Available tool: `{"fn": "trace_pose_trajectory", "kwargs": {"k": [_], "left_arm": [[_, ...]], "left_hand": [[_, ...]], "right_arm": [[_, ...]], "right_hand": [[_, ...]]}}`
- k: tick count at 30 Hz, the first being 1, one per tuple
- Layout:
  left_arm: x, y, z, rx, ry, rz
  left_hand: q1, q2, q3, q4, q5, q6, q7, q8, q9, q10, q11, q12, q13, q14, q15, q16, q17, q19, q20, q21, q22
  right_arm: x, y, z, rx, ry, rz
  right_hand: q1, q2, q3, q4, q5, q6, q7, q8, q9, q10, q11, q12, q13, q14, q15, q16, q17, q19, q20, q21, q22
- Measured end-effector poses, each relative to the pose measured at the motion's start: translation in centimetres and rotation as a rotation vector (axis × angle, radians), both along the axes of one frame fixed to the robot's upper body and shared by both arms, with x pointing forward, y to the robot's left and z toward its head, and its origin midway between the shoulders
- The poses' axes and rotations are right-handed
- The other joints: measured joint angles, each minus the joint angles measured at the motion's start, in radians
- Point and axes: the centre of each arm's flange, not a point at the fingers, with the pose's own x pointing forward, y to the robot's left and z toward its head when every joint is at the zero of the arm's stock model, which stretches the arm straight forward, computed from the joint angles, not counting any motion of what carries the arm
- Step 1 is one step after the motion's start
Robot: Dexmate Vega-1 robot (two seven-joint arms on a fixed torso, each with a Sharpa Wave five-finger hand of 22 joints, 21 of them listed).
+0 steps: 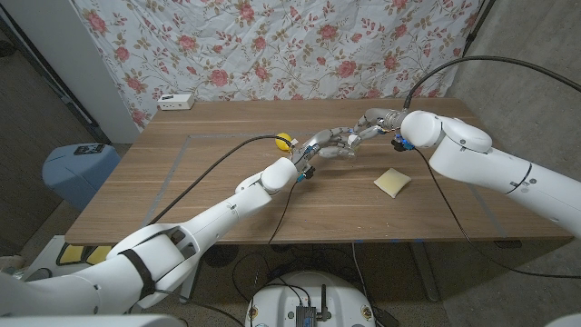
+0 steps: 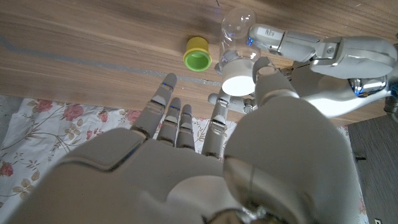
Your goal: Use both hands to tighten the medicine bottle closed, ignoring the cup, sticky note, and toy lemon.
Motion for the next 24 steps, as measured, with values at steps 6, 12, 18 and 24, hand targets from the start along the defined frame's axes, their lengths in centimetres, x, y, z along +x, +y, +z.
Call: {"fn": "trace_pose_trajectory", "kwargs": {"k": [6, 12, 18, 24], "left_arm": [[-0.06, 0.01, -0.12, 0.0, 0.003, 0.0], [-0.08, 0.02, -0.2, 0.001, 0.005, 0.001], [-0.09, 0.05, -0.24, 0.0, 0.006, 0.002], [-0.1, 0.06, -0.23, 0.0, 0.007, 0.001]], "left_hand": [[0.0, 0.0, 0.0, 0.0, 0.0, 0.0, 0.0, 0.0, 0.0, 0.0, 0.0, 0.0, 0.0, 0.0, 0.0, 0.0, 0.0, 0.0, 0.0, 0.0, 0.0], [0.0, 0.0, 0.0, 0.0, 0.0, 0.0, 0.0, 0.0, 0.0, 0.0, 0.0, 0.0, 0.0, 0.0, 0.0, 0.0, 0.0, 0.0, 0.0, 0.0, 0.0], [0.0, 0.0, 0.0, 0.0, 0.0, 0.0, 0.0, 0.0, 0.0, 0.0, 0.0, -0.001, 0.001, 0.0, 0.0, 0.0, 0.0, 0.0, 0.0, 0.0, 0.0], [0.0, 0.0, 0.0, 0.0, 0.0, 0.0, 0.0, 0.0, 0.0, 0.0, 0.0, -0.001, 0.005, 0.0, 0.0, 0.0, 0.0, 0.0, 0.0, 0.0, 0.0]], "right_arm": [[-0.02, 0.03, -0.09, 0.004, -0.009, -0.005], [0.0, 0.05, -0.15, 0.007, -0.016, -0.009], [0.04, 0.15, -0.33, 0.009, -0.022, -0.011], [0.11, 0.15, -0.44, 0.011, -0.027, -0.015]], "right_hand": [[0.0, 0.0, 0.002, 0.002, 0.0, 0.021, 0.002, 0.007, 0.0, 0.011, 0.0, 0.0, 0.0, 0.007, -0.007, 0.0, 0.0, 0.007, -0.007, 0.004, 0.0], [0.0, 0.0, 0.004, 0.004, 0.0, 0.056, 0.002, 0.015, 0.0, 0.023, -0.012, 0.0, 0.0, 0.016, -0.016, 0.008, 0.0, 0.019, -0.008, 0.004, 0.0], [0.0, 0.0, 0.007, 0.007, 0.0, 0.086, 0.0, 0.025, 0.0, 0.036, -0.011, 0.008, 0.0, 0.028, -0.017, 0.008, 0.0, 0.027, -0.016, 0.004, 0.0], [0.003, -0.003, 0.007, 0.007, 0.0, 0.114, -0.004, 0.032, 0.0, 0.045, -0.02, 0.008, 0.0, 0.033, -0.022, 0.008, 0.0, 0.03, -0.012, 0.004, 0.002]]}}
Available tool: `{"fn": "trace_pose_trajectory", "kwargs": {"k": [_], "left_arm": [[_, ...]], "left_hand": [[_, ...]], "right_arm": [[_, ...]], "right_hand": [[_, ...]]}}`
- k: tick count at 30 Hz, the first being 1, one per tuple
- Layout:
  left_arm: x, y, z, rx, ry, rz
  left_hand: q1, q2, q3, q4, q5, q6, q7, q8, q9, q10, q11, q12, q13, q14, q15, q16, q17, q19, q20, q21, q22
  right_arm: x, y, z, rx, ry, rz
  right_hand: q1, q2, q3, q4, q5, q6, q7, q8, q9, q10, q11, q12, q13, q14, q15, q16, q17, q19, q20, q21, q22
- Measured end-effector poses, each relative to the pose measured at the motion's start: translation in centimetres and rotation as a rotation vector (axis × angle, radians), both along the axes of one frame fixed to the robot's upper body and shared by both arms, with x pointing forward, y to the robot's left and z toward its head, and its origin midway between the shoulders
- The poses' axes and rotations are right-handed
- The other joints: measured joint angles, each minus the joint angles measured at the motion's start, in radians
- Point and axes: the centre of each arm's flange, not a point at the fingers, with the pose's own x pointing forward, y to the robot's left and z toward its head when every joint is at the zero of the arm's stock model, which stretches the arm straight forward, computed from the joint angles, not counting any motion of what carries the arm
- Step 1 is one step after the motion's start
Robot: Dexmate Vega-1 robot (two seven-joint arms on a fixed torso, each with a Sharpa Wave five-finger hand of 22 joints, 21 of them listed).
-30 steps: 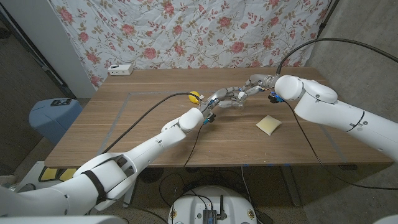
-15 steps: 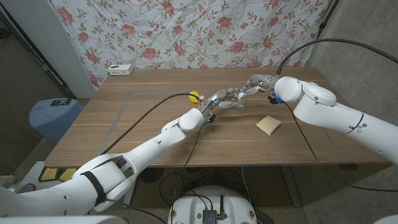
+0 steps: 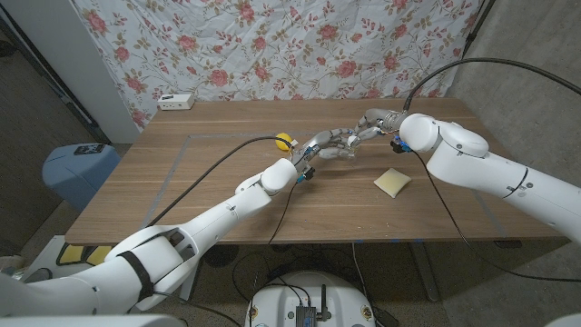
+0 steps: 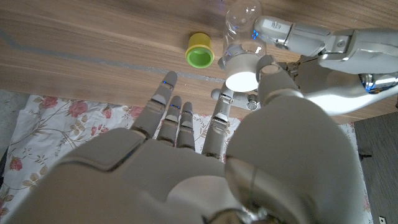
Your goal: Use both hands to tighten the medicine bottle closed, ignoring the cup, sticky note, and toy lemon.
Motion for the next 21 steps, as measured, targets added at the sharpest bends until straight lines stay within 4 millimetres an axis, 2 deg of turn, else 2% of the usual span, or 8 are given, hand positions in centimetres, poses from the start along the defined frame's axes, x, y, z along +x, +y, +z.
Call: {"fn": "trace_pose_trajectory", "kwargs": {"k": [12, 17, 21], "left_arm": [[0.17, 0.03, 0.0, 0.002, 0.005, 0.0], [0.3, 0.01, 0.11, 0.002, 0.005, -0.002], [0.39, -0.04, 0.17, 0.003, 0.005, -0.003]], "left_hand": [[0.0, 0.0, 0.0, 0.0, -0.002, 0.0, 0.0, 0.0, 0.0, 0.0, 0.0, 0.001, 0.0, 0.0, 0.0, 0.0, 0.0, 0.0, 0.0, 0.0, 0.0], [0.0, 0.0, 0.0, 0.0, -0.002, 0.0, 0.0, 0.0, 0.0, 0.0, 0.0, 0.001, 0.0, 0.0, 0.0, 0.0, 0.0, 0.0, 0.0, 0.0, 0.0], [0.0, 0.0, 0.0, 0.0, -0.002, 0.0, 0.0, 0.0, 0.0, 0.0, 0.0, 0.001, 0.0, 0.0, 0.0, 0.0, 0.0, 0.0, 0.0, 0.0, 0.0]], "right_arm": [[0.17, -0.02, -0.13, 0.006, -0.008, -0.011], [0.28, -0.05, -0.17, 0.009, -0.012, -0.017], [0.39, -0.05, -0.15, 0.013, -0.014, -0.022]], "right_hand": [[-0.001, 0.0, 0.002, 0.005, -0.001, 0.049, -0.002, 0.02, -0.006, 0.03, -0.008, 0.005, 0.0, 0.022, -0.012, 0.008, 0.005, 0.014, -0.007, 0.006, 0.0], [-0.02, 0.0, -0.002, 0.009, -0.001, 0.07, -0.002, 0.02, -0.008, 0.044, -0.008, 0.008, 0.0, 0.028, -0.017, 0.008, 0.005, 0.021, -0.015, 0.008, 0.0], [-0.028, -0.003, -0.006, 0.017, -0.001, 0.087, 0.0, 0.028, -0.008, 0.049, -0.014, 0.008, 0.0, 0.038, -0.017, 0.008, 0.005, 0.026, -0.009, 0.008, 0.0]]}}
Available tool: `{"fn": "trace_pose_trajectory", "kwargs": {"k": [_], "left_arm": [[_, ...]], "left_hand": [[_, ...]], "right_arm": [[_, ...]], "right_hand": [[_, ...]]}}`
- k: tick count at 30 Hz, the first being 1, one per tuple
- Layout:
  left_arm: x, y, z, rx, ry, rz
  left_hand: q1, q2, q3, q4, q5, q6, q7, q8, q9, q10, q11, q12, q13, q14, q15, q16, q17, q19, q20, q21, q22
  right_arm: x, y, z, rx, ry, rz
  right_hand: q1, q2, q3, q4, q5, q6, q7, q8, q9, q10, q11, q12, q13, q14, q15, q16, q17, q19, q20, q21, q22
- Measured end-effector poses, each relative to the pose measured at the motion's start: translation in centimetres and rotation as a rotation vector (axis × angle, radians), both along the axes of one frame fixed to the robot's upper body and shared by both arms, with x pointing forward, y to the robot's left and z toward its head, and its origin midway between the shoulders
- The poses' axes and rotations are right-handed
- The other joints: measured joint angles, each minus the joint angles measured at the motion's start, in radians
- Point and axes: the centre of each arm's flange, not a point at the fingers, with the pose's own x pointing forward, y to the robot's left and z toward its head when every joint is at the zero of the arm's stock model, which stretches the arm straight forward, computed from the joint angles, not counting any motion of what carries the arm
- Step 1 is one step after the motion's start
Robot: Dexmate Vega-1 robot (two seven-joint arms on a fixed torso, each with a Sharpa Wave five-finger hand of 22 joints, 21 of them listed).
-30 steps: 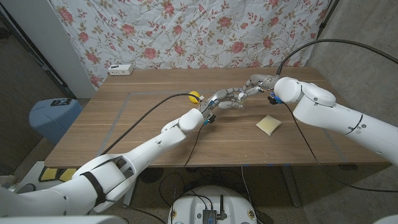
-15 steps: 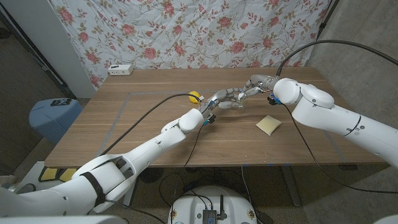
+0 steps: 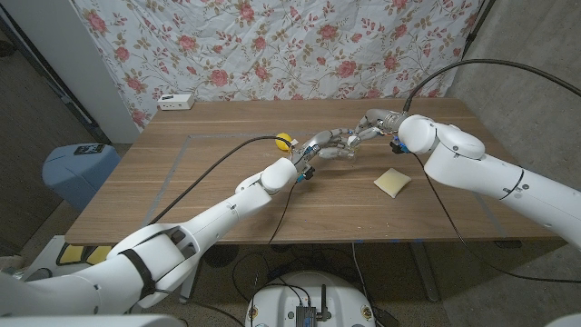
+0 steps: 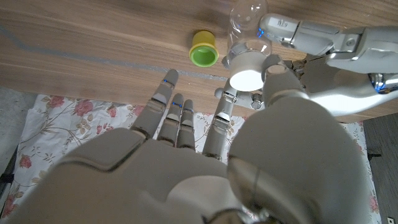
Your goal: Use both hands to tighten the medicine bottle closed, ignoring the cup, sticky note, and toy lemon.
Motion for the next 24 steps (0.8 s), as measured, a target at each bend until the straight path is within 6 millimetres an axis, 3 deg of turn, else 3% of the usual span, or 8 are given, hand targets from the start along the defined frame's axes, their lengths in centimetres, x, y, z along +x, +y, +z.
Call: {"fn": "trace_pose_trajectory", "kwargs": {"k": [24], "left_arm": [[0.74, -0.06, 0.35, 0.0, 0.004, -0.001]], "left_hand": [[-0.008, -0.008, 0.009, 0.0, -0.001, 0.0, 0.0, 0.0, 0.0, -0.002, -0.002, -0.001, 0.0, 0.0, 0.0, 0.0, 0.0, 0.0, 0.0, 0.0, 0.0]], "right_arm": [[0.95, 0.26, 0.14, 0.01, -0.002, -0.026]], "right_hand": [[-0.058, 0.003, -0.018, 0.02, -0.004, 0.05, 0.029, 0.011, -0.003, 0.048, 0.005, 0.0, -0.002, 0.029, -0.007, 0.008, 0.005, 0.027, -0.005, 0.0, 0.0]]}}
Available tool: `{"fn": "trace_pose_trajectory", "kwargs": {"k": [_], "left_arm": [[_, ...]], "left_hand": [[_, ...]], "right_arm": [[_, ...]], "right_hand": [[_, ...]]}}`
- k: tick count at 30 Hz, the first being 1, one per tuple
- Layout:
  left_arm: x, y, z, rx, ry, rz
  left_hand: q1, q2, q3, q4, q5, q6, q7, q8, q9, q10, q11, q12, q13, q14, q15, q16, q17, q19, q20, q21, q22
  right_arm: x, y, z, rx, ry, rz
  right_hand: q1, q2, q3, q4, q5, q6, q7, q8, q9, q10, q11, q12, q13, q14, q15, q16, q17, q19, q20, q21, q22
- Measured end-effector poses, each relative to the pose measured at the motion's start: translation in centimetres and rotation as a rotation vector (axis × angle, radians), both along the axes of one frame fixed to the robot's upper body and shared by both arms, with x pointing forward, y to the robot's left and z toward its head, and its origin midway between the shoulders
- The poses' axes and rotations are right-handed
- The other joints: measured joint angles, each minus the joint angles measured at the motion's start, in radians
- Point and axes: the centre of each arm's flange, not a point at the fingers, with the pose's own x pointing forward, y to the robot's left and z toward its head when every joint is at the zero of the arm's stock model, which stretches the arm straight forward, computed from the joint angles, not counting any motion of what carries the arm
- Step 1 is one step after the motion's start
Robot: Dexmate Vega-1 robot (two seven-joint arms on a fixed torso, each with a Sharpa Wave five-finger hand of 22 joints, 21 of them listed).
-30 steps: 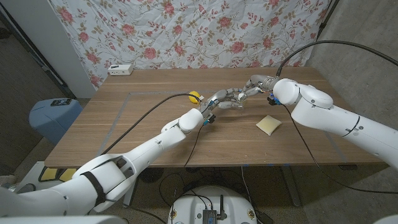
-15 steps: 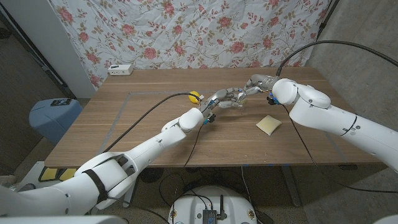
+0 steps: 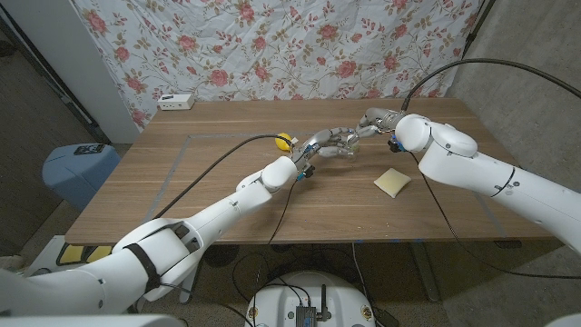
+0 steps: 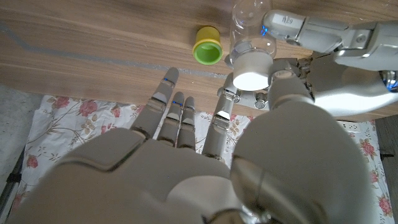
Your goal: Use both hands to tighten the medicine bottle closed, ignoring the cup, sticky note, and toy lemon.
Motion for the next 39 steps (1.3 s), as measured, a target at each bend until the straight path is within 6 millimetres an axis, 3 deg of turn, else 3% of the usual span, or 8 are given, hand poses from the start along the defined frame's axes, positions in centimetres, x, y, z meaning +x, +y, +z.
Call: {"fn": "trace_pose_trajectory", "kwargs": {"k": [13, 16, 31, 39], "left_arm": [[0.1, 0.0, 0.2, -0.001, -0.003, 0.002], [0.0, 0.0, 0.3, -0.003, -0.007, 0.0], [-0.5, 0.1, -0.1, -0.007, -0.009, 0.003], [-0.6, 0.2, -0.2, -0.007, -0.011, 0.004]], "left_hand": [[-0.001, 0.002, 0.0, 0.0, 0.0, 0.0, 0.0, 0.0, 0.0, 0.0, 0.0, 0.001, 0.0, 0.0, 0.0, 0.0, 0.0, 0.0, 0.0, 0.0, 0.0], [-0.001, 0.002, 0.0, 0.0, 0.0, 0.0, 0.0, 0.0, 0.0, 0.0, 0.0, 0.001, 0.0, 0.0, 0.0, 0.0, 0.0, 0.0, 0.0, 0.0, 0.0], [0.001, 0.003, 0.0, 0.0, 0.003, 0.0, 0.0, 0.0, 0.0, 0.002, 0.002, 0.0, -0.001, 0.0, 0.0, 0.005, 0.0, 0.0, 0.0, 0.0, 0.0], [0.002, 0.004, 0.0, 0.0, 0.003, 0.0, 0.0, 0.0, 0.0, 0.002, 0.002, -0.002, 0.0, 0.0, 0.0, 0.005, 0.0, 0.0, 0.0, 0.0, 0.0]], "right_arm": [[0.0, 0.2, 0.0, -0.019, -0.021, -0.027], [-0.1, 0.3, 0.0, -0.024, -0.03, -0.031], [-0.6, 0.8, -0.2, -0.04, -0.058, -0.051], [-0.7, 1.1, -0.3, -0.047, -0.071, -0.066]], "right_hand": [[-0.034, -0.001, -0.012, 0.012, -0.006, 0.02, 0.019, 0.008, -0.001, 0.021, -0.007, 0.006, 0.0, 0.016, -0.002, 0.008, 0.0, 0.014, 0.0, 0.0, 0.0], [-0.041, -0.002, -0.017, 0.017, -0.007, 0.038, 0.013, 0.008, -0.001, 0.033, -0.008, 0.006, 0.0, 0.027, -0.006, 0.008, 0.0, 0.02, 0.002, 0.005, 0.0], [-0.066, 0.002, -0.031, 0.014, -0.009, 0.107, 0.046, 0.026, -0.004, 0.1, -0.032, 0.013, 0.0, 0.087, 0.002, 0.021, -0.005, 0.068, 0.003, 0.016, 0.0], [-0.083, -0.004, -0.04, 0.015, -0.009, 0.15, 0.031, 0.035, -0.006, 0.121, -0.036, 0.013, -0.004, 0.098, 0.002, 0.025, -0.008, 0.082, 0.003, 0.016, 0.0]]}}
